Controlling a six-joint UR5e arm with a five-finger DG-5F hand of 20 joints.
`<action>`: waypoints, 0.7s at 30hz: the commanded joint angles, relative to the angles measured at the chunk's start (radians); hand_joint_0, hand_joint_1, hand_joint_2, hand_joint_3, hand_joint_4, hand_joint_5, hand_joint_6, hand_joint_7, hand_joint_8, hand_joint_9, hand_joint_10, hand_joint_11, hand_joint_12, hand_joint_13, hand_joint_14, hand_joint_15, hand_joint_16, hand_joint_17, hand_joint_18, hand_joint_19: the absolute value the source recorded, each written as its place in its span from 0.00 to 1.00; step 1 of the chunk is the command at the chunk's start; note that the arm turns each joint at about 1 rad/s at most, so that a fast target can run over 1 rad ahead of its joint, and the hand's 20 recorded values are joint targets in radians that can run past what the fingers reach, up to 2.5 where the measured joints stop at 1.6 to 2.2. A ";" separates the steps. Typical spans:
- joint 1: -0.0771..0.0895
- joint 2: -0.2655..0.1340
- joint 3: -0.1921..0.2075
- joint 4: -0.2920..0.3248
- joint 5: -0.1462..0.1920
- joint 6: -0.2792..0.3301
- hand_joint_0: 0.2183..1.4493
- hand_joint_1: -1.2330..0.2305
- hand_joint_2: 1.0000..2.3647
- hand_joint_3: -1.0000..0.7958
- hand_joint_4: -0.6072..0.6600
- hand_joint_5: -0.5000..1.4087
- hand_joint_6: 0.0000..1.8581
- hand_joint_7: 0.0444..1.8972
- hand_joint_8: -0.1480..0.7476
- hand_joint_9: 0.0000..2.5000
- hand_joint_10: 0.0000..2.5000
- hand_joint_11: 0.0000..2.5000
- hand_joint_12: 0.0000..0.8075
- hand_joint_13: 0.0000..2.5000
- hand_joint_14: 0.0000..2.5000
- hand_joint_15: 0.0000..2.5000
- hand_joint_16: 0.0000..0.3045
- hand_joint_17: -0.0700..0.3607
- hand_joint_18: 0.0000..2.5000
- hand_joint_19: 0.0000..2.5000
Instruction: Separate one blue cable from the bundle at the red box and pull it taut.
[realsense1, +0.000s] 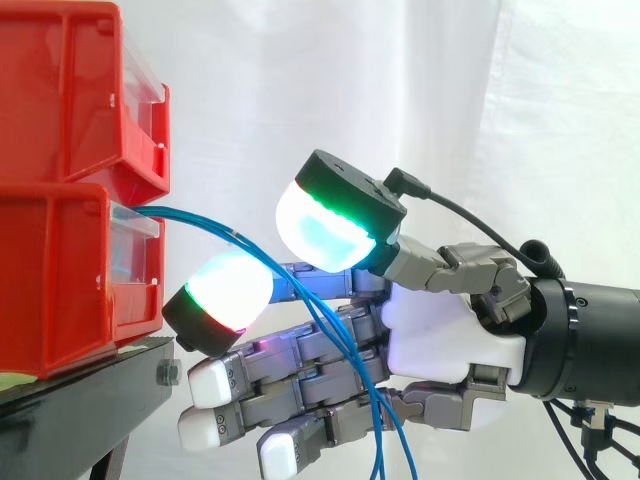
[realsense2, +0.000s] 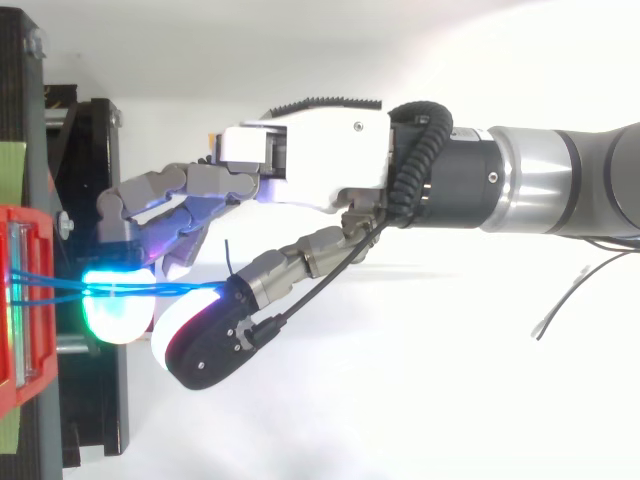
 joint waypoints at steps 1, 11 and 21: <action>0.000 0.000 0.001 0.002 -0.008 0.001 0.28 0.44 0.00 0.28 0.65 0.19 0.29 0.66 0.50 0.26 0.01 0.20 0.46 0.24 0.01 0.14 0.17 0.44 0.26 0.27; -0.011 0.000 0.003 0.002 -0.020 -0.007 0.27 0.51 0.00 0.28 0.64 0.20 0.28 0.67 0.50 0.29 0.01 0.21 0.46 0.26 0.01 0.15 0.18 0.45 0.27 0.27; -0.011 0.000 0.013 -0.019 -0.018 -0.018 0.32 0.48 0.01 0.35 0.62 0.22 0.28 0.70 0.50 0.36 0.01 0.23 0.44 0.33 0.01 0.18 0.17 0.44 0.31 0.29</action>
